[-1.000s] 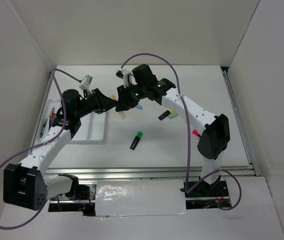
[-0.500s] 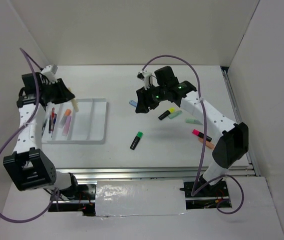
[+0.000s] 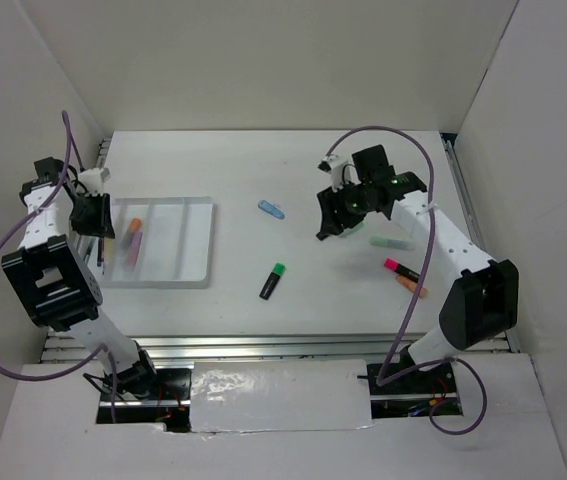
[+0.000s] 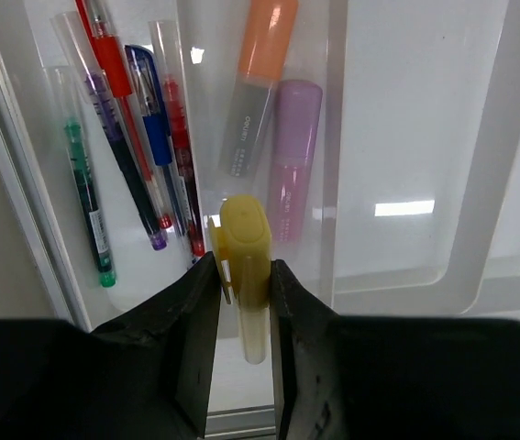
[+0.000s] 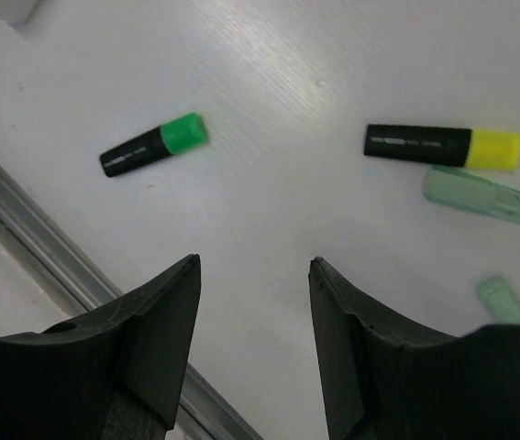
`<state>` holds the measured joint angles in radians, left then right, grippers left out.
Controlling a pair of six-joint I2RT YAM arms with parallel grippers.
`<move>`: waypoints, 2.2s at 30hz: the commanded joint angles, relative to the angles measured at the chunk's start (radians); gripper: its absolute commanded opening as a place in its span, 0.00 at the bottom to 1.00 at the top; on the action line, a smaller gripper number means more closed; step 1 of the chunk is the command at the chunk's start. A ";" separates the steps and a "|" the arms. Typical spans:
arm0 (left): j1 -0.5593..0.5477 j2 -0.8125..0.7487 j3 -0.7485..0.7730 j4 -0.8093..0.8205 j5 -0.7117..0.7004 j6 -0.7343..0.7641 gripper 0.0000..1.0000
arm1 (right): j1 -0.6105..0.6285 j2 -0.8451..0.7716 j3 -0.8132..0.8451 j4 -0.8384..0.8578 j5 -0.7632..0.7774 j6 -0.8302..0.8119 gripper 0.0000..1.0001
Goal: Sort the stationery into containers
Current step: Place the stationery into the container, then grab a piece of stationery with the right arm
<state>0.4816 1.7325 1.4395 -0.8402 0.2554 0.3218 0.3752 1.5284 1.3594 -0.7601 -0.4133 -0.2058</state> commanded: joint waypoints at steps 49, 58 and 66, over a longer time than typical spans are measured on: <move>-0.072 -0.047 0.038 -0.097 0.436 0.129 0.76 | -0.369 0.595 0.259 -0.272 0.447 -0.403 0.69; -0.067 -0.145 -0.002 0.001 0.554 0.025 0.74 | -0.394 0.636 0.267 -0.312 0.343 -0.434 0.29; -0.130 -0.373 -0.238 0.491 0.604 -0.455 0.74 | -0.266 0.507 0.374 -0.344 0.096 -0.332 0.00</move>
<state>0.3950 1.4498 1.2526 -0.5964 0.7986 0.0975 0.0425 2.1483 1.6516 -1.0794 -0.1276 -0.5995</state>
